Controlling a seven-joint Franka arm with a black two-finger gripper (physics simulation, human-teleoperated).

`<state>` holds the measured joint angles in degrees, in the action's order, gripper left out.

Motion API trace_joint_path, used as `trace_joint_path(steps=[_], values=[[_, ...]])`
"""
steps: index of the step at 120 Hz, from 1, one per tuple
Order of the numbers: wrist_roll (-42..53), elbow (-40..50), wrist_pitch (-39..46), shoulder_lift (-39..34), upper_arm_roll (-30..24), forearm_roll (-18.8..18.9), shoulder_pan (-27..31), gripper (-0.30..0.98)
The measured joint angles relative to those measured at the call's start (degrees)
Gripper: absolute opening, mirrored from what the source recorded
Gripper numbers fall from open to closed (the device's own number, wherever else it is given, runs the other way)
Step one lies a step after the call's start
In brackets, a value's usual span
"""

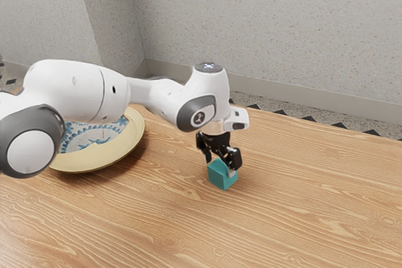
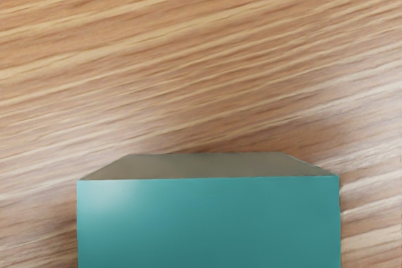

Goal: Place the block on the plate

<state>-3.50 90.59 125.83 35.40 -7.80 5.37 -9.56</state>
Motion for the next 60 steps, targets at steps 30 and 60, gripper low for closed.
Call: trace_joint_path(steps=[30, 60], values=[[1.1, -1.6, 0.0, 2.0, 0.0, 0.1, -0.2, 0.69], [1.8, -2.1, 0.0, 2.7, 0.0, 0.2, -0.3, 0.56]])
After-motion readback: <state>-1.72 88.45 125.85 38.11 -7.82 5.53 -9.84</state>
